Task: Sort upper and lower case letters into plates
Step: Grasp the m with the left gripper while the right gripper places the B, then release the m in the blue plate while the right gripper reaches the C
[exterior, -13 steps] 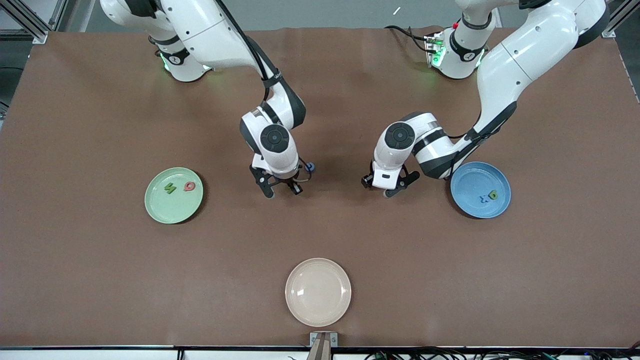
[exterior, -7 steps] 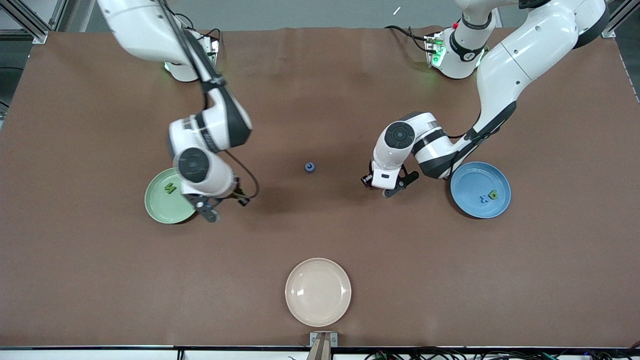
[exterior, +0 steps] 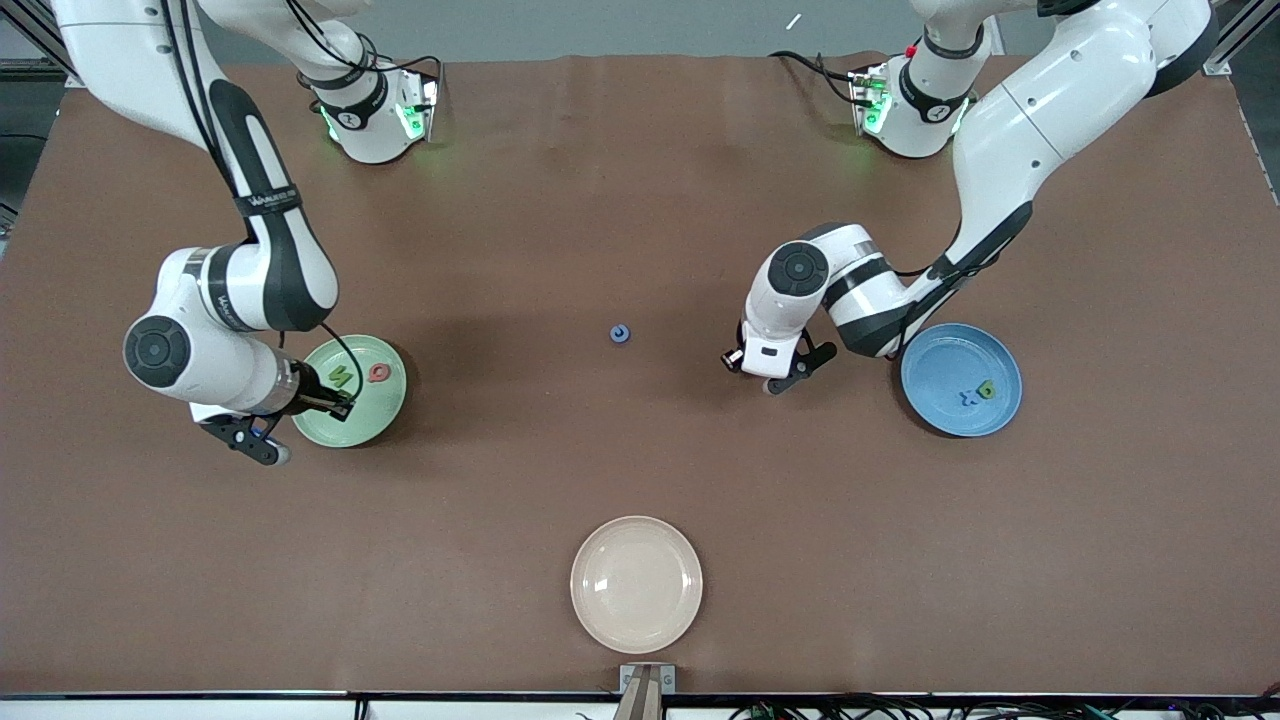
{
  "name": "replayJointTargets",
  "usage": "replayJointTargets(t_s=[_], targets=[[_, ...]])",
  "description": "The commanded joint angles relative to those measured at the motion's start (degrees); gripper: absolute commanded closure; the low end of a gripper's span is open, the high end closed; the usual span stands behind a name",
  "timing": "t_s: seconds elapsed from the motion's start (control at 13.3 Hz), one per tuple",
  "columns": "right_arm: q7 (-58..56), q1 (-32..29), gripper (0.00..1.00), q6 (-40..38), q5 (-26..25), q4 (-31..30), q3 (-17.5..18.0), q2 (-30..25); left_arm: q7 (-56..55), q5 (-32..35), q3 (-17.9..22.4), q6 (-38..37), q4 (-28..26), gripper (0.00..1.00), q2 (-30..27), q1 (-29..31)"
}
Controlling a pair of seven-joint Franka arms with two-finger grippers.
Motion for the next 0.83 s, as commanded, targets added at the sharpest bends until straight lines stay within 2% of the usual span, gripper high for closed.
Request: replayJointTargets(t_s=[0.0, 0.15, 0.23, 0.6, 0.68, 0.75], targets=[[-5.4, -2.9, 1.00, 7.2, -0.3, -5.0, 1.2, -0.2, 2.4, 1.0, 0.5, 0.1, 0.0, 0.81, -1.8, 0.9], [-6.2, -3.6, 1.00, 8.5, -0.3, -5.2, 1.2, 1.7, 5.3, 1.0, -0.1, -1.3, -0.1, 0.81, -3.7, 2.8], [-6.2, -3.6, 1.00, 9.4, -0.3, -5.2, 1.2, 2.6, 6.5, 1.0, -1.6, -2.7, -0.1, 0.81, -4.0, 4.4], [-6.2, -3.6, 0.98, 11.3, -0.1, -5.2, 1.3, 5.7, 22.2, 1.0, -15.9, -15.6, -3.2, 0.81, -4.0, 23.3], [-6.1, -3.6, 0.93, 11.2, -0.1, -5.2, 1.3, 5.7, 25.1, 1.0, -18.3, -17.1, -4.6, 0.81, -4.0, 27.4], [-6.0, -3.6, 0.72, 10.5, -0.1, -5.1, 1.3, 5.7, 27.8, 1.0, -19.9, -17.5, -6.0, 0.81, -4.0, 30.8]])
